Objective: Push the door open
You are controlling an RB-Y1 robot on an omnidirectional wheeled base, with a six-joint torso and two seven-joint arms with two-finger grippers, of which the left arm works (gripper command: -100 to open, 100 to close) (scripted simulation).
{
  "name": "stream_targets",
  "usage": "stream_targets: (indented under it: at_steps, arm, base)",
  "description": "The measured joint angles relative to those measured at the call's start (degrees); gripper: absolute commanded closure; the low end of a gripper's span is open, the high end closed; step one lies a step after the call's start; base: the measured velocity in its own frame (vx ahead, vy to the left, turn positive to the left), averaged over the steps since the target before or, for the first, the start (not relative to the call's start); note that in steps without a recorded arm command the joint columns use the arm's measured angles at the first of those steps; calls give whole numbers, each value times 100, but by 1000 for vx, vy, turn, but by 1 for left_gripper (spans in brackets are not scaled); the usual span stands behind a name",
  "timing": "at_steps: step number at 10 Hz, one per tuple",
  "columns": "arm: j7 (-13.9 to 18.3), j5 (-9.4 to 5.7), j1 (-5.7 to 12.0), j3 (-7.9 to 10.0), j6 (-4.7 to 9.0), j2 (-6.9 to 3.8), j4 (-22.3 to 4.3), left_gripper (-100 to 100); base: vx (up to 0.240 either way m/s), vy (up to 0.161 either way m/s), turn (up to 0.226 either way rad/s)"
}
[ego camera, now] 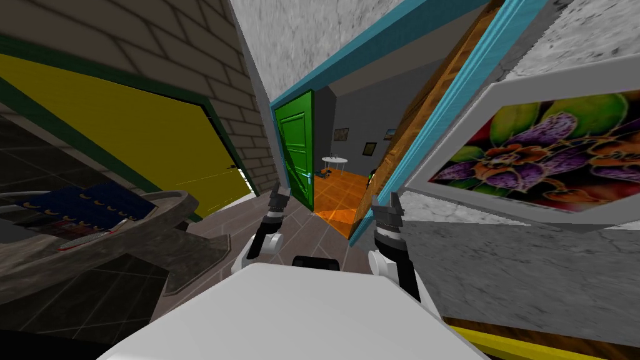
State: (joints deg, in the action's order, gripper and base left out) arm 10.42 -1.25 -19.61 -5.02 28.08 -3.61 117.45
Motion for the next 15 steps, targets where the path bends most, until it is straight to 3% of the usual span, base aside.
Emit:
stream_targets:
  at_steps: [4, 6, 9, 11, 15]
  arm:
    - [28, 49, 380, -99, 3, -33, -644, -100]
    - [64, 60, 568, -133, -68, -80, -886, -100]
    - [95, 104, 846, -233, -7, -101, -1440, -100]
    - [90, 148, 1066, -314, -87, -76, -1722, -100]
    - [110, 188, 1348, -398, -75, -80, -2230, -100]
  base:
    - [89, 91, -27]
    - [84, 102, -35]
    - [105, 114, -35]
    - [71, 73, -23]
    - [58, 67, -23]
